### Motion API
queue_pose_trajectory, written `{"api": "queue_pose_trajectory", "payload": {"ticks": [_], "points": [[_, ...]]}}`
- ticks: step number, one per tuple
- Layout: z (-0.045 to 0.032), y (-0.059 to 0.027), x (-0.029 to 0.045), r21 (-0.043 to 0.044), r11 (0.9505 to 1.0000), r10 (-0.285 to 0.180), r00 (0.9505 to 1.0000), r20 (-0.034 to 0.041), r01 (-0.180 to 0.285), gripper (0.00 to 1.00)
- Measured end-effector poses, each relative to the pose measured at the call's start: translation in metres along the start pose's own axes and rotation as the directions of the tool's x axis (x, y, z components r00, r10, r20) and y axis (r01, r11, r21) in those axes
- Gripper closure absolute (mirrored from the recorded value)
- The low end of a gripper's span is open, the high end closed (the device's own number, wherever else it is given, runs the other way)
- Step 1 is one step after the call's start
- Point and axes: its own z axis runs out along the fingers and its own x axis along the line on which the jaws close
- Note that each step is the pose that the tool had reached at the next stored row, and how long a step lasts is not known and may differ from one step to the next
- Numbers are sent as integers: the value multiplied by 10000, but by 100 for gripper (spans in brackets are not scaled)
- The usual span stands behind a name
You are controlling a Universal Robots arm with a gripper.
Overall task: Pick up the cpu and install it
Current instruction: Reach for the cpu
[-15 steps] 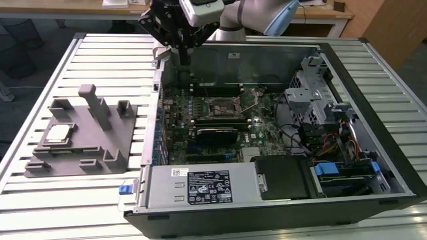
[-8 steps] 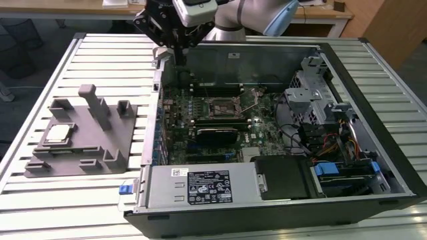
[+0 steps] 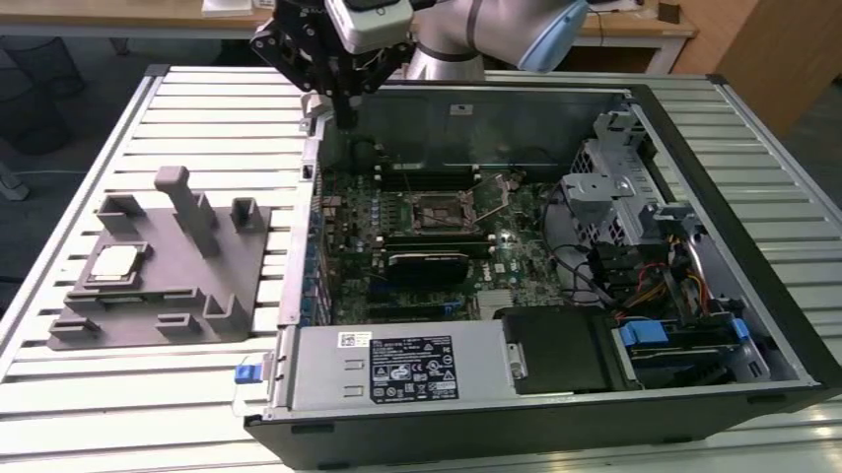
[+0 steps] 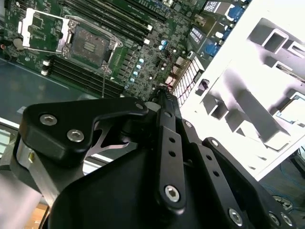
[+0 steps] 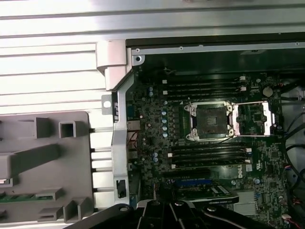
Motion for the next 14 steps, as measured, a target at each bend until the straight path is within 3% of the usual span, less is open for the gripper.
{"api": "queue_pose_trajectory", "payload": {"ticks": [8, 14], "points": [[-1, -9, 123, 1, 10000, 0, 10000, -1, 0, 89], [-1, -21, 280, 0, 10000, 0, 10000, 0, 0, 89]]}}
